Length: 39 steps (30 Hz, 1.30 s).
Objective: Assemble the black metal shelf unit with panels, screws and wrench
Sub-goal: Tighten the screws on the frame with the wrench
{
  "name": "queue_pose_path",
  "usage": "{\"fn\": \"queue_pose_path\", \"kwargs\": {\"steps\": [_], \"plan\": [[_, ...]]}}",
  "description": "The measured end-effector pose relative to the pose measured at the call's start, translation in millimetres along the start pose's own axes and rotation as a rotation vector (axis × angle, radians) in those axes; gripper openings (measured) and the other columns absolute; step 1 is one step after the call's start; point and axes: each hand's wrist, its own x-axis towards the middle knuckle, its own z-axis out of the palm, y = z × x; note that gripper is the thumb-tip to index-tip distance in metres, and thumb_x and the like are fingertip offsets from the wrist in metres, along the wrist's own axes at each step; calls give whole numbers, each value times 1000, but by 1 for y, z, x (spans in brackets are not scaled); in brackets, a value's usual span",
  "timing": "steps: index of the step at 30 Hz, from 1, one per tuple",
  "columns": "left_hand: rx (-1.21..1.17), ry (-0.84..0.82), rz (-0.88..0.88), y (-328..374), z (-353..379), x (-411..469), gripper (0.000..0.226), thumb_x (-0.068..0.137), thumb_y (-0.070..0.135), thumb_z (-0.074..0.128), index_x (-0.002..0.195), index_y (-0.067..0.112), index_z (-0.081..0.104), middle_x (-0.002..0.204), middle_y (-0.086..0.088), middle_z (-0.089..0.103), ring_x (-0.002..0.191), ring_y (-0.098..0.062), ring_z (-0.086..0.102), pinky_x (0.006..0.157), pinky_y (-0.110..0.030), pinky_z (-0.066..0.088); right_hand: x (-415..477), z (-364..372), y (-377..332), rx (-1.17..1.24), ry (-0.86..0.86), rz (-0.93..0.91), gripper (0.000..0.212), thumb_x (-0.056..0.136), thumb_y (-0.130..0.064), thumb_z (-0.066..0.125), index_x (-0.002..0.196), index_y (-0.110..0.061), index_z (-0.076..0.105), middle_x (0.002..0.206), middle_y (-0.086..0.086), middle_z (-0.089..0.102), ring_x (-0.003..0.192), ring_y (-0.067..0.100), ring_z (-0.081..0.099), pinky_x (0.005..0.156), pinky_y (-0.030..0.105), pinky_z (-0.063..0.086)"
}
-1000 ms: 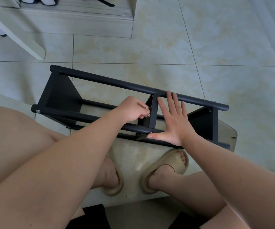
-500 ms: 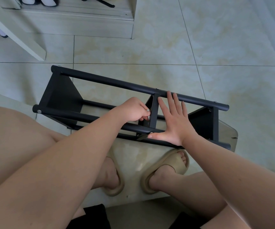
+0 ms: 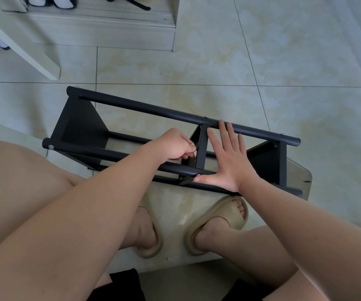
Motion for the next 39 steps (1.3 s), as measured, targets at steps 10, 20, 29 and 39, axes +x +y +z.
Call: {"fn": "queue_pose_path", "kwargs": {"steps": [10, 20, 29, 39], "plan": [[-60, 10, -32, 3, 2, -2, 14, 97, 22, 62, 105, 14, 71, 84, 5, 75, 72, -6, 67, 76, -25, 53, -1, -1, -1, 12, 0, -2, 131, 62, -100, 35, 161, -27, -11, 165, 7, -29, 149, 23, -33, 124, 53, -9], [-28, -58, -76, 4, 0, -5, 15, 98, 23, 61, 99, 13, 72, 91, 1, 76, 80, -9, 68, 84, -29, 55, -1, 0, -2, 11, -1, -1, 131, 62, -100, 35, 161, -28, -12, 165, 6, -30, 149, 23, -33, 124, 54, -7], [-174, -90, -220, 6, -3, -6, 13, 101, 21, 57, 92, 15, 64, 82, 4, 75, 75, -6, 68, 72, -22, 54, -2, 0, -2, 19, 2, 1, 132, 62, -100, 37, 161, -27, -11, 165, 6, -29, 149, 23, -33, 124, 53, -8], [-35, -143, -158, 5, -6, -7, 14, 103, 19, 51, 98, 17, 64, 85, 3, 74, 81, -10, 66, 71, -24, 51, -2, 0, -2, 24, 6, -3, 132, 62, -100, 35, 162, -25, -9, 165, 7, -28, 149, 23, -33, 124, 53, -7]]}}
